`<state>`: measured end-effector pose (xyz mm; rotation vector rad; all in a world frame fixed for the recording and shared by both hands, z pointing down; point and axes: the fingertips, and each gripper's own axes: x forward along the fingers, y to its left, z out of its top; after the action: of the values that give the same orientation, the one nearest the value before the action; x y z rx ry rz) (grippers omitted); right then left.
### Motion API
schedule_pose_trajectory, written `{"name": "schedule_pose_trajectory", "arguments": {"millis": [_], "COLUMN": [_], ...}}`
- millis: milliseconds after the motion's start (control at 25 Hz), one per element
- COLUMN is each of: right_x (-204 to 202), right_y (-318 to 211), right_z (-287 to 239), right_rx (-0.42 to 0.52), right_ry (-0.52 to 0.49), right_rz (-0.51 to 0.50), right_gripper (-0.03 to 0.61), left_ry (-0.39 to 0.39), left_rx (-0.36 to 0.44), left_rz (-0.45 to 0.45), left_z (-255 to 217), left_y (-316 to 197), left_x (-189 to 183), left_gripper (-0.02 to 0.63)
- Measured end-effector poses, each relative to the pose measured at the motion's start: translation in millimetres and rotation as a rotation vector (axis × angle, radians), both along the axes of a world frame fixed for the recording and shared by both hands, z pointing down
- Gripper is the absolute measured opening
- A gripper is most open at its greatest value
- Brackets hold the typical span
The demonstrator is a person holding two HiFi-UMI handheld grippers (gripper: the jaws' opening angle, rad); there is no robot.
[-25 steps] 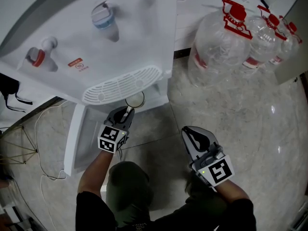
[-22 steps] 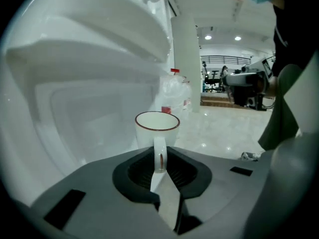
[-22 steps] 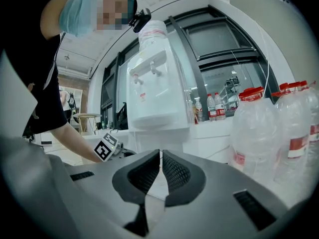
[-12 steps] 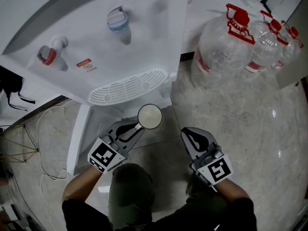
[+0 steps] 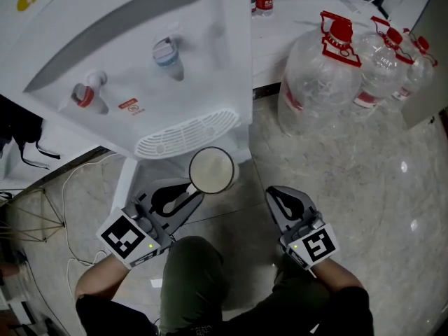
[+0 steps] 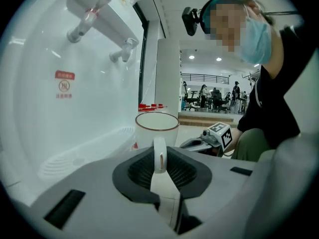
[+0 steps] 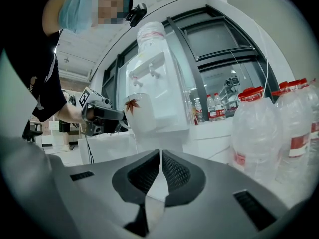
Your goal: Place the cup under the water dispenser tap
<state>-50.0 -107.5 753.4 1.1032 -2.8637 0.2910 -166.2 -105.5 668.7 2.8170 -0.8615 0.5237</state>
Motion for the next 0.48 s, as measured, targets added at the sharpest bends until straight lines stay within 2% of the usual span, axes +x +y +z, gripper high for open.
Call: {"name": "schedule_pose_trajectory", "arguments": {"millis": [480], "right_x": [20], "right_y": [-13], "right_z": [-25], "right_rx": [0.047], "right_ry": [0.033], "right_rz": [0.056], "right_gripper": [0.046], "left_ry": [-0.106], "left_rx": [-0.027], "left_rz": [-0.054], "left_z": [-66], "left_y": [-32], "left_x": [-10], "left_gripper": [0.071]}}
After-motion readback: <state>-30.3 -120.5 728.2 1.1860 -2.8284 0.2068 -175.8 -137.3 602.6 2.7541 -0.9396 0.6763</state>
